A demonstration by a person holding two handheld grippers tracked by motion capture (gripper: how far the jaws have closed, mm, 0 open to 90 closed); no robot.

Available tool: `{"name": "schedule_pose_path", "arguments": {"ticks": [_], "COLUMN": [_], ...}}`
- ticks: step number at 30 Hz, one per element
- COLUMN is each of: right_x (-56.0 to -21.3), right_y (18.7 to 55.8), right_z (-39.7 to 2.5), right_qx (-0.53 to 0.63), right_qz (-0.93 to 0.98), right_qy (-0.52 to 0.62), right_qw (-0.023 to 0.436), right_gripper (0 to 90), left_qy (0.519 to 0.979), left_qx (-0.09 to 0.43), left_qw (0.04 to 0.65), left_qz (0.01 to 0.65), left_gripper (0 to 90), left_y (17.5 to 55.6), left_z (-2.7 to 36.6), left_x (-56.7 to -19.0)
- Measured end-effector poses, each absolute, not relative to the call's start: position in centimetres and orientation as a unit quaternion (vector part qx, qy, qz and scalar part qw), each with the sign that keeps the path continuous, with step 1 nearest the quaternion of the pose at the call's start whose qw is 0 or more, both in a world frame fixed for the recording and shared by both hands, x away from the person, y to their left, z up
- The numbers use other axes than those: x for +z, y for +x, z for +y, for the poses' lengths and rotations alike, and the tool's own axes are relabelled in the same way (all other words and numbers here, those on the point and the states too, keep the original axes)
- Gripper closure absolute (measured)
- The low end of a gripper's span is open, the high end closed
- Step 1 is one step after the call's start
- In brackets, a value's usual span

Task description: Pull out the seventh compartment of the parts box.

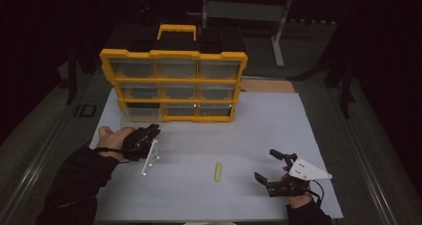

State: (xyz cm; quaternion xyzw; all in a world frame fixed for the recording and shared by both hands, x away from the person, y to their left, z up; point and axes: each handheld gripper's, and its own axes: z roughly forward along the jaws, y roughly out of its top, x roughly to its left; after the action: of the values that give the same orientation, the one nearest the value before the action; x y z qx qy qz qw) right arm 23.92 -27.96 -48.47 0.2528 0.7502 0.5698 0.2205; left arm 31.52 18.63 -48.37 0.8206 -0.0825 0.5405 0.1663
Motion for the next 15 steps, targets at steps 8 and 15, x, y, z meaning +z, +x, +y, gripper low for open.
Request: {"name": "schedule_pose_path", "arguments": {"ticks": [8,15], "right_x": [-48.55,-48.54], "right_y": [23.98,23.99], "right_z": [-27.92,-27.89], "right_qx": [0.570,0.570], "right_qz": [0.751,0.751], "right_qy": [0.252,0.252], "right_qw": [0.220,0.220], "right_gripper": [8.3,8.3], "left_qy": [0.820,0.836], "left_qx": [0.539,0.512], "left_qw": [0.171,0.186], "left_qz": [-0.085,-0.068], "left_gripper": [75.7,74.5], "left_y": [31.38,31.75], "left_z": [18.35,18.58], "left_x": [-48.40,-47.82]}}
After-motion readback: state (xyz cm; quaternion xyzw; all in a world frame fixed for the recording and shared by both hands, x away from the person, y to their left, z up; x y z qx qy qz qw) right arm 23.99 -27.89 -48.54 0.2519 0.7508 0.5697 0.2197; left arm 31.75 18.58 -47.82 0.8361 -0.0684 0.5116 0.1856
